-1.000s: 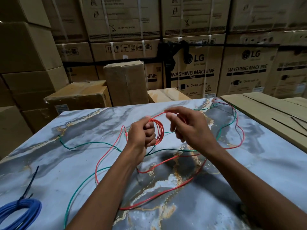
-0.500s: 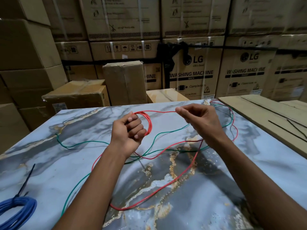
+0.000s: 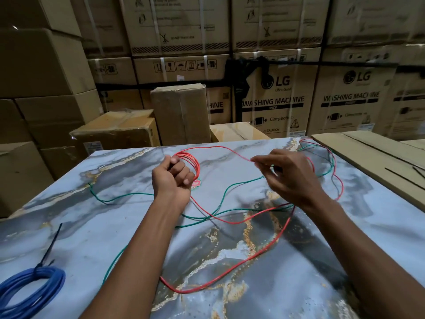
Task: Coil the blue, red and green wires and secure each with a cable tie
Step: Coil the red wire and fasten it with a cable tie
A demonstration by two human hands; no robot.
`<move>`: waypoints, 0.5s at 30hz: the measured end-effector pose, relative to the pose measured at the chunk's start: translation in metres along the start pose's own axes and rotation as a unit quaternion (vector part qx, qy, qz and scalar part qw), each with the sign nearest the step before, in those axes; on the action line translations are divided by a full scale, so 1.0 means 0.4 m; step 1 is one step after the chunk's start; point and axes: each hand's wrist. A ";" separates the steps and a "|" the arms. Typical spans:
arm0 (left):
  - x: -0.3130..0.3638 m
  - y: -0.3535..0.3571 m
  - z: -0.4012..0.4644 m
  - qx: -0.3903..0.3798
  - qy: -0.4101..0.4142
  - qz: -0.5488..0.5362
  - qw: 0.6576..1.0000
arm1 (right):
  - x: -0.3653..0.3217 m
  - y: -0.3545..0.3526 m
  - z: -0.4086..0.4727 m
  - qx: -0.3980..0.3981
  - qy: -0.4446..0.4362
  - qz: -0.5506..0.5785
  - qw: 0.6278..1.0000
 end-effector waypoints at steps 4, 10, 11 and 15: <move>-0.020 0.021 -0.014 -0.062 0.003 0.034 0.998 | -0.084 0.022 -0.010 -0.092 -0.075 -0.048 0.992; -0.054 0.030 -0.020 -0.109 0.013 0.137 0.985 | -0.162 0.039 -0.024 -0.147 -0.143 0.001 0.979; -0.060 0.032 -0.021 -0.108 0.017 0.157 0.981 | -0.166 0.039 -0.024 -0.137 -0.143 0.013 0.980; -0.083 0.041 -0.036 -0.118 0.035 0.240 0.963 | -0.169 0.049 -0.028 -0.106 -0.149 0.051 0.982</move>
Point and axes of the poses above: each hand's wrist, its own z-axis towards the middle knuckle, its own y-axis out of the palm, x = y × z, and after that the axes turned 1 degree about z, right-handed
